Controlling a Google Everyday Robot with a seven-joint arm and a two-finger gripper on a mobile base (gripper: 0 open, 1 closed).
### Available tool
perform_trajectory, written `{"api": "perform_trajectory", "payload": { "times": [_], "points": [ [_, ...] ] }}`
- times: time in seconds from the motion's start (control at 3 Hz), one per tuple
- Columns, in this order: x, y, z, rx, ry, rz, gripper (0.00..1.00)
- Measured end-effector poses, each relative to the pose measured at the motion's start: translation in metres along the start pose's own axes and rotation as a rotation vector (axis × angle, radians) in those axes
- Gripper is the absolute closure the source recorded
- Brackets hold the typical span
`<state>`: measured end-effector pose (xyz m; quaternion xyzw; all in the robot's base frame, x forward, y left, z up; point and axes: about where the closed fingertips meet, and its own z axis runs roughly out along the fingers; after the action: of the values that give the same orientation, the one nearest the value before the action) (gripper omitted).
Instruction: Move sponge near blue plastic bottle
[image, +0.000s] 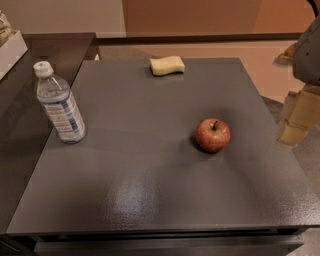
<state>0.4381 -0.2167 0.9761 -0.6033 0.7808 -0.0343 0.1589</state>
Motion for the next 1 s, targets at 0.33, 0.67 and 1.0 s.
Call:
{"api": "perform_trajectory", "payload": {
  "times": [0.33, 0.67, 1.0],
  "points": [
    [0.0, 0.0, 0.0, 0.001, -0.001, 0.0, 0.0],
    [-0.008, -0.014, 0.009, 0.01, -0.054, 0.033, 0.0],
    [-0.03, -0.041, 0.023, 0.017, -0.136, 0.056, 0.0]
  ]
}}
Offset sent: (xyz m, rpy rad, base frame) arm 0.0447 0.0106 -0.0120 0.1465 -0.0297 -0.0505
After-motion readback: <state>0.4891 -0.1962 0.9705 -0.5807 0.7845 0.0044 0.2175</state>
